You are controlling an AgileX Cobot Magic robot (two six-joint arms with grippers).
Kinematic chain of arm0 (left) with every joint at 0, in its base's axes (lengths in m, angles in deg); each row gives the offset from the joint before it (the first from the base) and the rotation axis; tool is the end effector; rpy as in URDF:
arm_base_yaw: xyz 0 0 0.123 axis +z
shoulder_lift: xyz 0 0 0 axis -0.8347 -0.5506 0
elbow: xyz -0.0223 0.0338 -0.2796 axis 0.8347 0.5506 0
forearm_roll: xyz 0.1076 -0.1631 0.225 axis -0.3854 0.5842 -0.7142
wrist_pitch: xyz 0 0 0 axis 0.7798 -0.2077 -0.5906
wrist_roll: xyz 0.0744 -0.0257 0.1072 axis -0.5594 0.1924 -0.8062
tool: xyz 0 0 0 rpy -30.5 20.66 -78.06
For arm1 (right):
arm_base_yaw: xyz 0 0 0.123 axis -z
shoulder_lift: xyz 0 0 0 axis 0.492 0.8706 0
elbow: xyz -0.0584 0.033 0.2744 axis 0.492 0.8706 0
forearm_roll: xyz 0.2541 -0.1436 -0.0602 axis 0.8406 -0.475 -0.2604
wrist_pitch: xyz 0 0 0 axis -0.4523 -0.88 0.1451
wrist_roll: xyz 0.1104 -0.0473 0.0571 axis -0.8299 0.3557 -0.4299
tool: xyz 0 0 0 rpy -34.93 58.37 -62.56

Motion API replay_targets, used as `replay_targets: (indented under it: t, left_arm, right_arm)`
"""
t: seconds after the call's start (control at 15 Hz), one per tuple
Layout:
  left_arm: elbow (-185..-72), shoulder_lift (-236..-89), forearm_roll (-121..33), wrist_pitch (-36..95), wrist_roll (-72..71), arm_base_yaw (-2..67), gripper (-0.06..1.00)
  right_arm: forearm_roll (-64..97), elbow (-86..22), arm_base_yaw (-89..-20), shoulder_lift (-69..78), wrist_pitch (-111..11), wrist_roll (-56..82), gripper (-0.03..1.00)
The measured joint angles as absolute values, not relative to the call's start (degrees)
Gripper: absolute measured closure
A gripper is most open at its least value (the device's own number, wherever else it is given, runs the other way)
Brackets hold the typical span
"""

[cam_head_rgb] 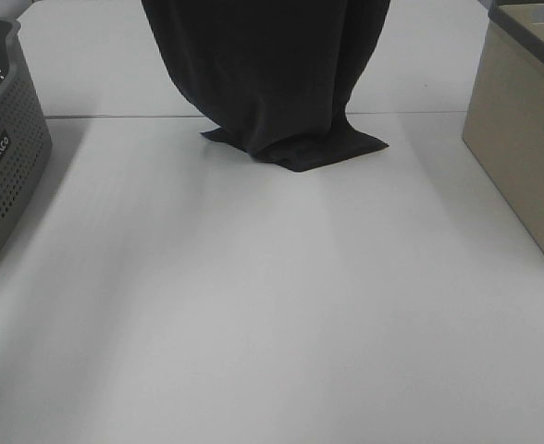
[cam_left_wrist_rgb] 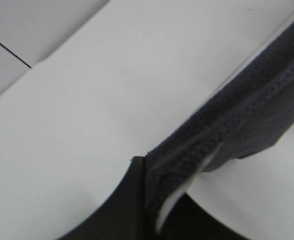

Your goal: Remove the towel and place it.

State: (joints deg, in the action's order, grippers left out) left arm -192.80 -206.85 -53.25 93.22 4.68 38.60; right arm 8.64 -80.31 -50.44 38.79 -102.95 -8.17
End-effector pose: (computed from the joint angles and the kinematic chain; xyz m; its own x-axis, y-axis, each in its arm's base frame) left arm 0.4855 -0.1673 0.4464 -0.3374 0.5862 -0.7365 0.5778 0.7467 0.3296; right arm 0.4541 0.1740 0.4500 -0.5295 -0.2405 -0.8135 -0.3766 0.9259 -0.0287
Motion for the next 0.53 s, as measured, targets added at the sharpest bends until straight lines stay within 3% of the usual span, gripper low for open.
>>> replay_targets:
  t: [0.33,0.53]
  left_arm:
    - [-189.6,-204.0,-53.4,94.9,12.1,38.6,0.94]
    - [-174.7,-193.2,-55.8,94.9,16.4,38.6,0.94]
  right_arm:
    - [14.9,-80.4,-50.4,38.4,-110.9,-6.5,0.95]
    - [17.1,-71.8,-50.6,31.7,-110.9,-6.4,0.95]
